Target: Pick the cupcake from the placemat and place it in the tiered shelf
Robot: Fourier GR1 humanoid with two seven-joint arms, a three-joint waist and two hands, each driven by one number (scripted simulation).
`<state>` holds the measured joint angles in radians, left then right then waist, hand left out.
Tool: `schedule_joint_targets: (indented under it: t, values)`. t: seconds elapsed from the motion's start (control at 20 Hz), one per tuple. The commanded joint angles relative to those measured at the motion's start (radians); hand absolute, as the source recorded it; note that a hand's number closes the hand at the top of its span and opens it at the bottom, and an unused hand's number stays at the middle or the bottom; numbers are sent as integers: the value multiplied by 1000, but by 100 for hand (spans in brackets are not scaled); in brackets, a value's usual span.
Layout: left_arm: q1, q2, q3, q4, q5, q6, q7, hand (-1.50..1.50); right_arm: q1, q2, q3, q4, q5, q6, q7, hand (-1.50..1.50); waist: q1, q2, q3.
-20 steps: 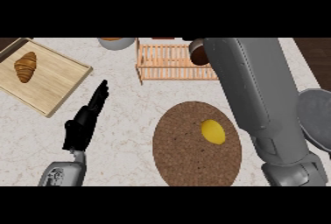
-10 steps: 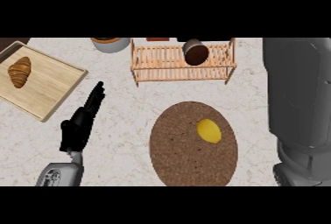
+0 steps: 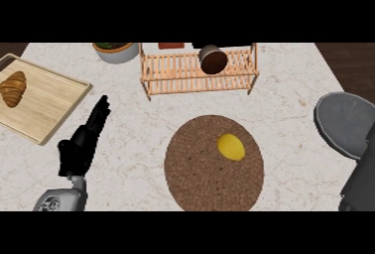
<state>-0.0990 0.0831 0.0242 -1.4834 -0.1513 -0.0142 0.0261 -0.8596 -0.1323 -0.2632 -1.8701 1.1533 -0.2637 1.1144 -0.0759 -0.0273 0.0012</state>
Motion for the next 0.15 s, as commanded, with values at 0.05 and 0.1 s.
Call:
schedule_joint_targets:
  t: [0.05,0.1]
  values:
    - [30,19,9,-2,11,-21,-30,0,187,-50,-71,-304,-150,268,80,-150,5,4,0]
    - [-24,-4,10,-8,8,8,20,0,204,-62,-92,-354,-208,312,79,-150,-13,1,1]
